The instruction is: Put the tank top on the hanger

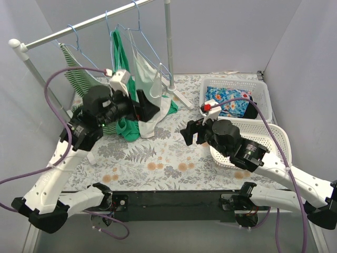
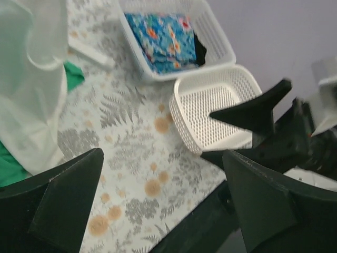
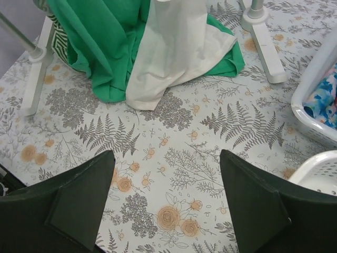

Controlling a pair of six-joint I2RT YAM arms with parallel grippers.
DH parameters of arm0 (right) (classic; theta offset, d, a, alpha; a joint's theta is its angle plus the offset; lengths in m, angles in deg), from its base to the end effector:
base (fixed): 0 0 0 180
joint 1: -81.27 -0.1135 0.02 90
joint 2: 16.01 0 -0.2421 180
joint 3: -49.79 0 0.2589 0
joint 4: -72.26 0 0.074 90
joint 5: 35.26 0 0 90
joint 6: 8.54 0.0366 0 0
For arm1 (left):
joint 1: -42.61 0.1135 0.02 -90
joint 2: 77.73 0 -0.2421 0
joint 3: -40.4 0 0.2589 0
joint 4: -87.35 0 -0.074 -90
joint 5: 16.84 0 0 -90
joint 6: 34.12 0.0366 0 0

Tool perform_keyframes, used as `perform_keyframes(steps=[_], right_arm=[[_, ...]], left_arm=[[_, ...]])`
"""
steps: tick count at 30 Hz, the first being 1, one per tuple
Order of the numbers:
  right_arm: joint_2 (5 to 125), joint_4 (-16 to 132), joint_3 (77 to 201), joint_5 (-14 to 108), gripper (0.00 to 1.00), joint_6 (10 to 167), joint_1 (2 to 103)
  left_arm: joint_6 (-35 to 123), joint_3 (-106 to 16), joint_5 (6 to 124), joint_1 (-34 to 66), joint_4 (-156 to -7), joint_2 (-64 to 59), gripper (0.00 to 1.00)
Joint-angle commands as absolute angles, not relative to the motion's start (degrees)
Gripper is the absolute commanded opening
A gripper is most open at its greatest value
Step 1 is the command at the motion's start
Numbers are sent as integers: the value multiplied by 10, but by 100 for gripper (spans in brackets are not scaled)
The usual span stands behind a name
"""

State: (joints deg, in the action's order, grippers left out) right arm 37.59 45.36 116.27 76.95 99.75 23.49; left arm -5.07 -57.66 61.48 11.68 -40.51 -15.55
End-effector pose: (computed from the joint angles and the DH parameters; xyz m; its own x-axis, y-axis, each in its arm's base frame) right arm 0.1361 0.1901 0.3399 -0.3071 0.0577 -0.9499 -0.5175 0.8276 0.2175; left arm 0.1868 -0.1206 0.4486 -0.7024 -0.5771 -0.4166 0.1154 0.4852 -0.8668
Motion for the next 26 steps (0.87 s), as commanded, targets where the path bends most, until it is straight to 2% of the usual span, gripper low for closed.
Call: perform_keyframes(steps=[1,5,8,14,26], right_arm=[[354,477,1134,828,89,1025,234],[347,477,1101,832,90,1055,234],[344,479,1076,836,90,1075,234],[338,480,1052,840,90,1091,234],[315,480,1024,870,91,1099,234]], left_arm=[[-112,-436,640,40,-479,-217,98],[-179,-254,743,-42,-573,-268,98],[-201,-189,768,-62,-611,-268,98],[-219,-182,819,-75,-592,-205,98],[-215,-146,846,-76,-657,-257,98]])
